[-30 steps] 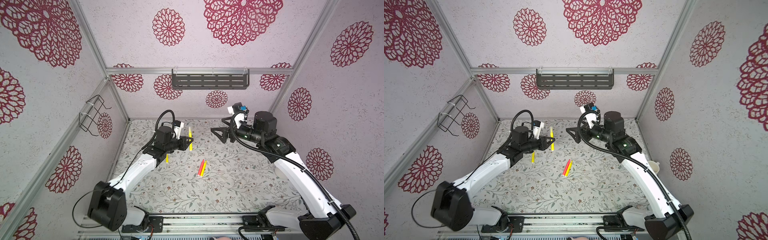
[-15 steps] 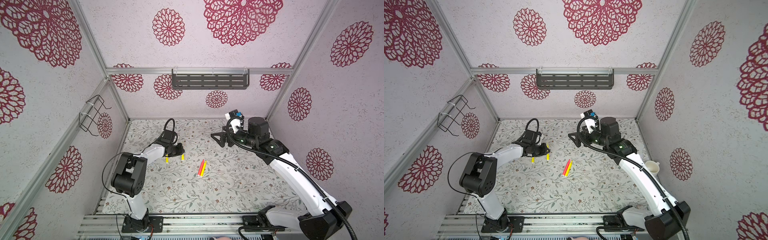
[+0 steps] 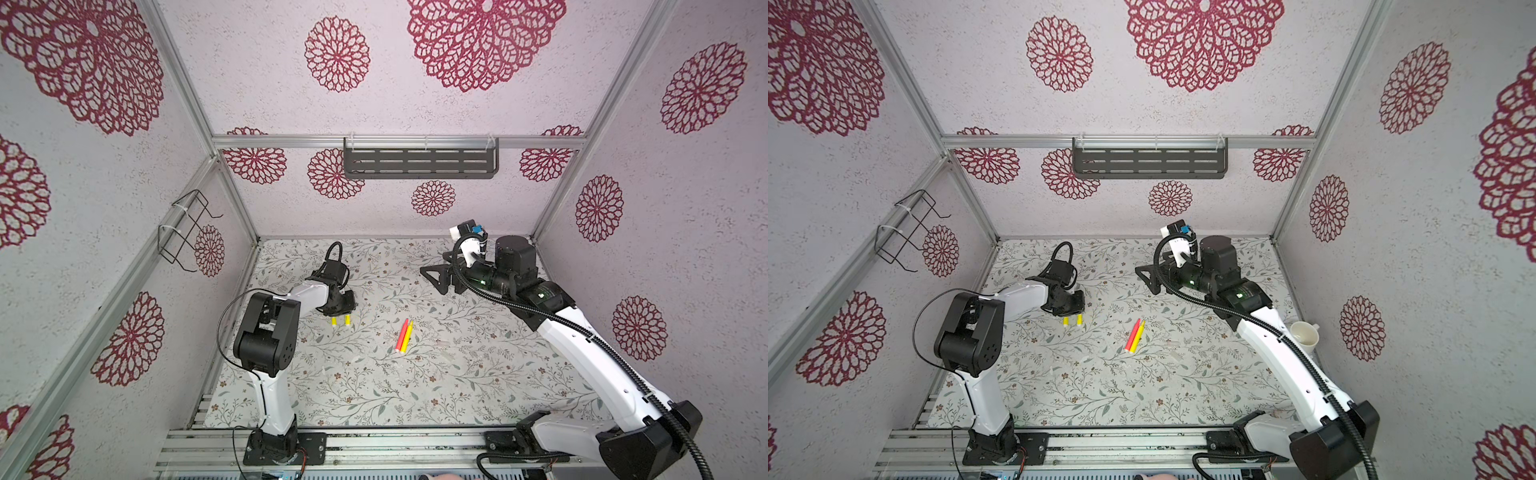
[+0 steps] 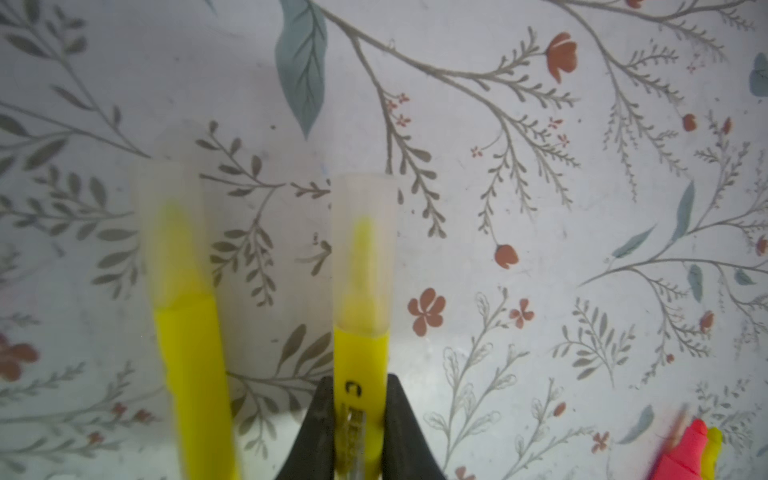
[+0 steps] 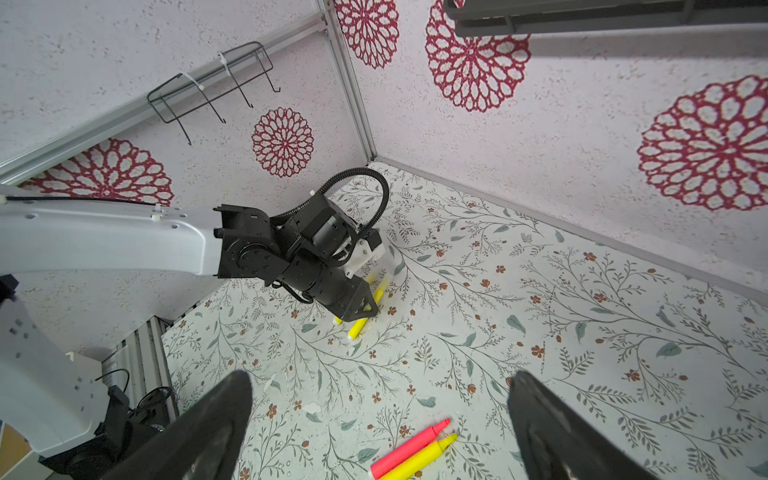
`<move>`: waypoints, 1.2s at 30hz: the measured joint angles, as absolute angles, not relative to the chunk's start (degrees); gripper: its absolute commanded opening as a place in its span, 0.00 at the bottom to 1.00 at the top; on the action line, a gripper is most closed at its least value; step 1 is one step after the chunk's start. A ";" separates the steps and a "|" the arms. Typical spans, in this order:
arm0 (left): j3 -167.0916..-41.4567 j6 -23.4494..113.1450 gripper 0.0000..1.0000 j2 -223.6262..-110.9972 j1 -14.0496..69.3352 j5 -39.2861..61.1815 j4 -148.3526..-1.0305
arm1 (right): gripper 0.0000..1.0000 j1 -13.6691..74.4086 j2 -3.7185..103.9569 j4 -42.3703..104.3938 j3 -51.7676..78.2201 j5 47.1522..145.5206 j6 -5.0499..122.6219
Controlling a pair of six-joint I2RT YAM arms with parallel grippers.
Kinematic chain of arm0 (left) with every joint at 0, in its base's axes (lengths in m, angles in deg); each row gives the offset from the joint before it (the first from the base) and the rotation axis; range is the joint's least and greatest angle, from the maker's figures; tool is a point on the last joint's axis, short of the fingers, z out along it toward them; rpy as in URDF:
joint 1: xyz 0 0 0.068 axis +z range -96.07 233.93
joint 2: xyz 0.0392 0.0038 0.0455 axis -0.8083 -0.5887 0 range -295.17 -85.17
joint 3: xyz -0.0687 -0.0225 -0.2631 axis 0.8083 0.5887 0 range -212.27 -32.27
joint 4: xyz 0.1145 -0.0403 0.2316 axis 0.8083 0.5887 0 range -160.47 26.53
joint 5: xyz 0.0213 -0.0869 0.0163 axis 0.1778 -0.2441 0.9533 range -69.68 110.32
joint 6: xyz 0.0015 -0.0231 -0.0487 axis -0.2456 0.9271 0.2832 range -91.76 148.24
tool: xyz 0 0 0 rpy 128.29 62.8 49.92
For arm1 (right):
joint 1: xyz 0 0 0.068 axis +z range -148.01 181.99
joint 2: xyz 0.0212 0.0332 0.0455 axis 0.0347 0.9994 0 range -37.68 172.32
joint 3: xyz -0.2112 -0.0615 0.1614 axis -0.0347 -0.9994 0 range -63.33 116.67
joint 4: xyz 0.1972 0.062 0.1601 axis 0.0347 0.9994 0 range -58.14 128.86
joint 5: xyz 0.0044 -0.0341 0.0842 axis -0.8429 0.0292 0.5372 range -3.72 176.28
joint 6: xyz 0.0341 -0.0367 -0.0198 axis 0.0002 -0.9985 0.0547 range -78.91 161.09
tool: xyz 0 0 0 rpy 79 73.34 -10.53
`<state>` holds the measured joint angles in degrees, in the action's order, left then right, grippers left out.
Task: Insert the pens into the pen caps
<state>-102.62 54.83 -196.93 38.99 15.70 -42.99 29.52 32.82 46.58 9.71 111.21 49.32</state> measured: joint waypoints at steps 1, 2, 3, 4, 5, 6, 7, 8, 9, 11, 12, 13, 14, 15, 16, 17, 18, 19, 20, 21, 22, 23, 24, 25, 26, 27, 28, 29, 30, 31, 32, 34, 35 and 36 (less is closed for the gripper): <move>-102.77 54.72 0.43 -196.89 39.04 16.00 -42.75 | 0.99 29.52 32.66 46.47 9.47 111.26 49.32; -102.99 54.61 0.48 -196.87 39.04 16.85 -42.48 | 0.99 29.49 32.56 46.50 9.25 111.43 49.32; -103.21 54.48 0.66 -196.87 39.02 17.34 -42.27 | 0.99 29.52 32.47 46.47 9.18 111.56 49.32; -103.32 54.68 0.68 -196.87 38.97 17.84 -42.07 | 0.99 29.52 32.47 46.47 9.16 111.61 49.32; -103.49 54.87 0.70 -196.80 38.93 18.34 -41.98 | 0.99 29.52 32.38 46.41 9.16 111.61 49.32; -103.54 54.85 0.71 -196.74 38.88 18.91 -41.76 | 0.99 29.52 32.27 46.41 9.16 111.61 49.32; -103.54 54.92 0.72 -196.58 38.86 19.41 -41.52 | 0.99 29.52 32.21 46.41 9.16 111.61 49.32; -103.54 55.07 0.72 -196.32 38.69 20.02 -40.98 | 0.99 29.52 32.03 46.45 9.16 111.56 49.32; -103.54 55.11 0.72 -195.82 38.42 20.77 -40.25 | 0.99 29.52 31.88 46.56 9.16 111.47 49.32; -103.54 55.09 0.72 -193.74 37.55 22.69 -38.64 | 0.99 29.49 31.33 47.15 9.18 110.49 49.38; -103.54 55.09 0.71 -192.02 36.79 23.52 -37.87 | 0.99 29.49 31.07 47.50 9.18 109.75 49.71; -103.65 55.07 0.71 -189.81 35.58 24.35 -37.30 | 0.99 29.49 30.76 47.89 9.18 108.44 50.01; -104.15 55.05 0.69 -187.16 33.94 24.96 -36.76 | 0.99 29.49 30.46 48.51 9.18 106.88 50.54; -104.85 55.01 0.68 -185.07 32.37 25.18 -36.60 | 0.99 29.47 30.30 49.14 9.18 105.18 51.54; -106.10 54.90 0.66 -182.75 30.16 25.18 -36.69 | 0.99 29.41 30.19 49.93 9.16 103.41 52.55; -107.58 54.83 0.63 -180.85 27.89 24.94 -36.98 | 0.99 29.19 30.17 50.69 9.05 101.79 53.47; -108.85 54.79 0.61 -179.71 26.14 24.33 -37.17 | 0.99 29.01 30.15 51.09 8.72 100.74 54.15; -110.42 54.81 0.59 -178.84 24.04 23.56 -37.33 | 0.99 28.75 30.11 51.70 8.09 99.43 54.85; -111.63 54.90 0.56 -178.57 22.16 22.60 -37.48 | 0.98 28.53 30.11 52.40 7.28 98.08 55.65; -112.39 54.83 0.52 -178.62 20.63 21.79 -37.57 | 0.97 28.36 30.06 52.90 6.43 97.07 56.18; -112.83 54.92 0.47 -179.10 18.95 20.75 -37.65 | 0.96 28.07 29.95 53.31 5.18 96.11 56.86; -112.74 54.94 0.44 -179.86 17.55 19.89 -37.61 | 0.96 27.75 29.69 53.64 3.74 95.28 57.38; -112.50 54.96 0.41 -180.69 16.68 19.22 -37.43 | 0.95 27.40 29.32 53.97 2.32 94.73 57.88; -111.93 55.11 0.38 -182.05 15.72 18.38 -37.30 | 0.93 26.98 28.80 54.39 0.73 94.12 58.39; -111.19 55.33 0.36 -183.43 15.06 17.73 -37.15 | 0.93 26.59 28.16 54.82 -0.70 93.84 58.91; -110.29 55.60 0.34 -184.87 14.56 17.18 -37.04 | 0.92 26.30 27.66 55.02 -1.66 93.73 59.26; -109.29 55.79 0.32 -186.25 14.25 16.55 -36.87 | 0.91 26.00 26.89 55.08 -2.82 93.66 59.57; -108.19 56.01 0.31 -187.65 14.05 16.13 -36.69 | 0.89 25.82 26.26 55.04 -3.54 93.62 59.83; -107.43 56.16 0.31 -188.59 14.03 15.78 -36.43 | 0.87 25.73 25.69 54.91 -4.08 93.62 60.20; -106.71 56.38 0.30 -189.57 14.03 15.41 -36.12 | 0.85 25.67 25.12 54.84 -4.43 93.64 60.40; -106.29 56.54 0.30 -190.27 14.03 15.15 -35.93 | 0.83 25.60 24.64 54.54 -4.67 93.79 60.62; -106.14 56.80 0.29 -190.97 13.92 14.97 -35.66 | 0.81 25.54 24.07 53.84 -4.78 94.10 60.75; -106.20 56.82 0.28 -190.99 13.88 14.84 -35.73 | 0.80 25.52 24.03 53.31 -4.78 94.21 60.75; -106.42 56.82 0.28 -190.99 13.84 14.80 -35.62 | 0.80 25.52 24.05 52.99 -4.78 94.34 60.75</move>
<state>-106.42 56.82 -190.99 13.84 14.80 -35.62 25.52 24.05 52.99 -4.78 94.34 60.75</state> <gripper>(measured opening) 0.286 0.808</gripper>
